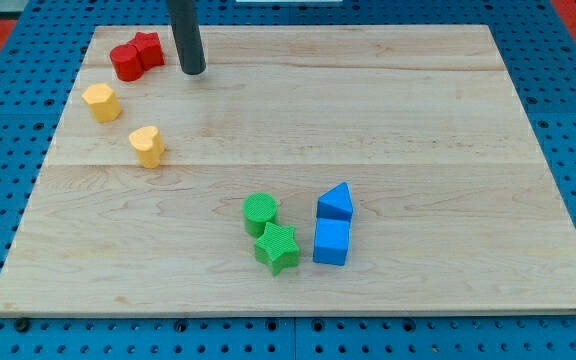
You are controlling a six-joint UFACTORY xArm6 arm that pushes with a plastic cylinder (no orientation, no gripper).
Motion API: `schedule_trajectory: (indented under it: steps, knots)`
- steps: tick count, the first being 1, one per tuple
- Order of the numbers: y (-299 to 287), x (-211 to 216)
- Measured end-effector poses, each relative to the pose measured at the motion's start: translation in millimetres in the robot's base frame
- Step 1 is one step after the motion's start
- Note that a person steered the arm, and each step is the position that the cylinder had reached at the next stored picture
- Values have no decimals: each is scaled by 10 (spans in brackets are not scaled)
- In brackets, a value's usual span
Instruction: Push the yellow blocks to the bottom left side of the board
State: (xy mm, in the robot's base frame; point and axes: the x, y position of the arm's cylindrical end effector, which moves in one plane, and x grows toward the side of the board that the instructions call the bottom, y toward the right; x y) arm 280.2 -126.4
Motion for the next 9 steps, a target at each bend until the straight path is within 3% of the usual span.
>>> schedule_trajectory:
  steps: [1, 4, 5, 7, 9]
  knots:
    - [315, 16]
    - [407, 95]
    - [792, 486]
    - [-370, 374]
    - [-532, 374]
